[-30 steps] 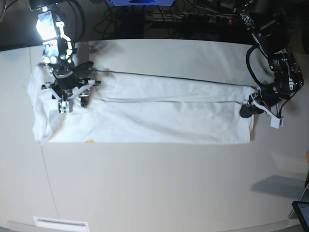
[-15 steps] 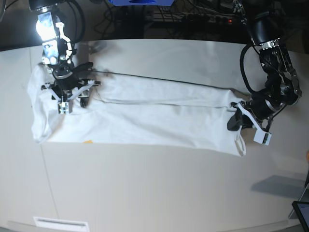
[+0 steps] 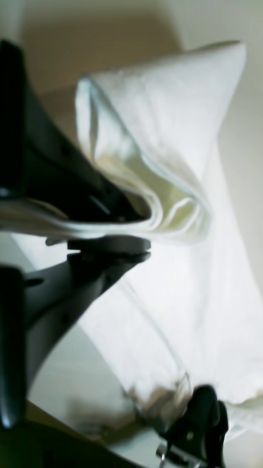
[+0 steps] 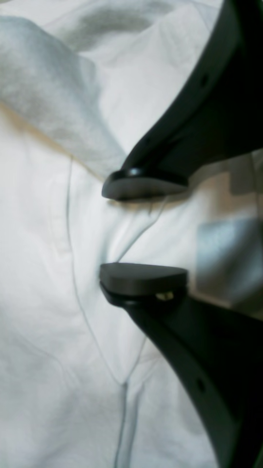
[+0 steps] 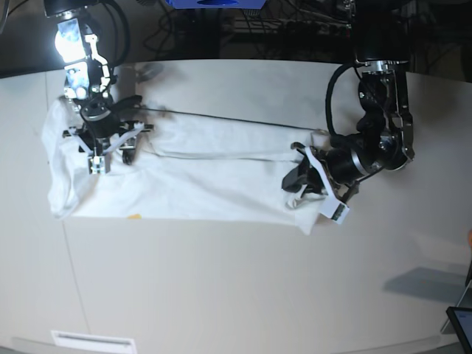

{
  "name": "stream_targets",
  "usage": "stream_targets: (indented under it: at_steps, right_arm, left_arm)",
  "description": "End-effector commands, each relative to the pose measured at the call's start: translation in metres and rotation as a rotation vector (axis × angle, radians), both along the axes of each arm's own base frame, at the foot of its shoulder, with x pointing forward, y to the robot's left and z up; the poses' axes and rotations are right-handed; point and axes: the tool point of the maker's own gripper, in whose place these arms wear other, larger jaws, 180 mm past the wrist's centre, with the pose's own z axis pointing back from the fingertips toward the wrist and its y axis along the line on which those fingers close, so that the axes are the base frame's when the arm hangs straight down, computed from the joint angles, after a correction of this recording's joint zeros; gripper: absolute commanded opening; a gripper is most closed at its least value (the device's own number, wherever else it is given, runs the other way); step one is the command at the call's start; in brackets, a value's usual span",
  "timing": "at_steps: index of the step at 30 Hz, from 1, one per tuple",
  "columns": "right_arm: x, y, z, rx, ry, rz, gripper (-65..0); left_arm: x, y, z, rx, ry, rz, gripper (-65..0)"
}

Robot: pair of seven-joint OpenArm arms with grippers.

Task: Fold the T-shirt properly
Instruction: 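Fold the grasped end over toward the right gripper with the left gripper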

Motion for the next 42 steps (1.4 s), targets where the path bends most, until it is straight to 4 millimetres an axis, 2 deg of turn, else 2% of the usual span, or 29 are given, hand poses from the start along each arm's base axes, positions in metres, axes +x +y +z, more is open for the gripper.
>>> stream_targets:
  at_steps: [1,7,12,19,22,30,37,42]
  right_arm:
    - [0.001,-0.003,0.001,-0.006,0.006,-0.004,-37.9]
    - [0.001,-0.003,0.001,-0.004,0.006,-0.004,-37.9]
    - [0.000,-0.003,0.000,-0.004,0.009,-0.004,-37.9]
    - [-0.001,-0.002,0.000,-0.003,0.010,-0.005,-37.9]
    - [-0.001,-0.002,0.000,-0.003,0.010,-0.005,-37.9]
    - [0.001,-0.002,0.001,-0.003,0.007,-0.005,-37.9]
    - [0.001,-0.002,0.001,-0.003,0.007,-0.005,-37.9]
    - [0.001,-0.002,0.001,-0.003,0.007,-0.005,-37.9]
  left_arm:
    - [0.008,-0.007,0.016,-0.031,-0.050,-0.011,-65.0]
    - [0.005,-0.048,0.017,-0.083,-0.045,-0.085,-65.0]
    - [0.012,-0.060,0.022,-0.125,-0.035,-0.055,-65.0]
    - [0.009,-0.087,0.004,-0.134,0.031,-0.130,-65.0]
    - [0.009,-0.100,0.007,-0.154,0.029,-0.149,-65.0]
    - [0.012,-0.118,0.014,-0.197,0.026,-0.160,-65.0]
    - [0.010,-0.125,-0.002,-0.222,0.088,-0.149,-65.0]
    - [0.008,-0.127,-0.005,-0.221,0.101,-0.156,-65.0]
